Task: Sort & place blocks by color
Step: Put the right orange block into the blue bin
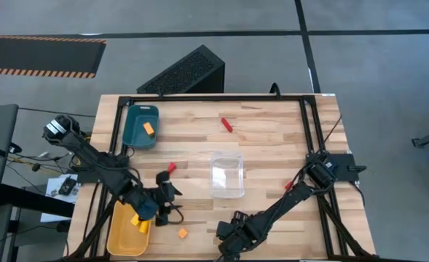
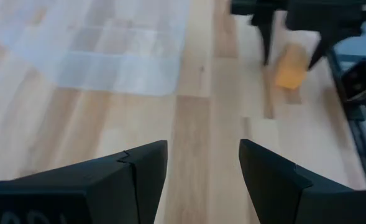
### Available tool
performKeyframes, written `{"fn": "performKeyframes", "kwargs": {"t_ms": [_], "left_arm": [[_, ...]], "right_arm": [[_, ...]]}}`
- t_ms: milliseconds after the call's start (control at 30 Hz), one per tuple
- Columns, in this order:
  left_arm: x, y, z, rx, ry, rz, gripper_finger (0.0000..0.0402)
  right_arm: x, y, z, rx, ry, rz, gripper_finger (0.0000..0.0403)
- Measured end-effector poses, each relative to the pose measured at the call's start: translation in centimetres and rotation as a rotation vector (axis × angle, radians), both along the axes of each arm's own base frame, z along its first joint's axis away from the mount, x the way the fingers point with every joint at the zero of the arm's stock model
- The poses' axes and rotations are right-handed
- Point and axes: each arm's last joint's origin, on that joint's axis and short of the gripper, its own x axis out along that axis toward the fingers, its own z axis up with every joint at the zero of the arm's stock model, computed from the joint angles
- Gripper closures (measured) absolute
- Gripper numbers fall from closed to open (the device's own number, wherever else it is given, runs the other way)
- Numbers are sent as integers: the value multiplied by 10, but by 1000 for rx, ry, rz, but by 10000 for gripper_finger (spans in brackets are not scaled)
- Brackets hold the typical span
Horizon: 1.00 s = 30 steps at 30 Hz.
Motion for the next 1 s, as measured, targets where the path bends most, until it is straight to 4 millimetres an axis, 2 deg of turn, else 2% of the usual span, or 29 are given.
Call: {"fn": "performKeyframes", "kwargs": {"t_ms": [133, 367, 500, 667, 800, 900, 1000], "left_arm": [[9, -9, -12, -22, 12, -27, 214], [21, -16, -22, -100, 12, -52, 214], [28, -6, -21, -201, 29, 32, 214], [41, 12, -19, -347, 65, 71, 214], [56, 23, -11, -468, 17, 2, 214], [62, 26, 6, -429, -138, -123, 214], [61, 28, 28, -312, -267, -223, 214]], "right_arm": [[0, -2, 0, 6, 21, 6, 151], [-4, -4, 5, 23, 65, 1, 279], [-6, -7, 19, 28, 45, 4, 280], [-9, -18, 57, -10, -63, -13, 276], [-8, -37, 95, -14, -175, 4, 264], [-6, -55, 123, -9, -259, 32, 274], [-6, -76, 144, 38, -343, 82, 279]]}}
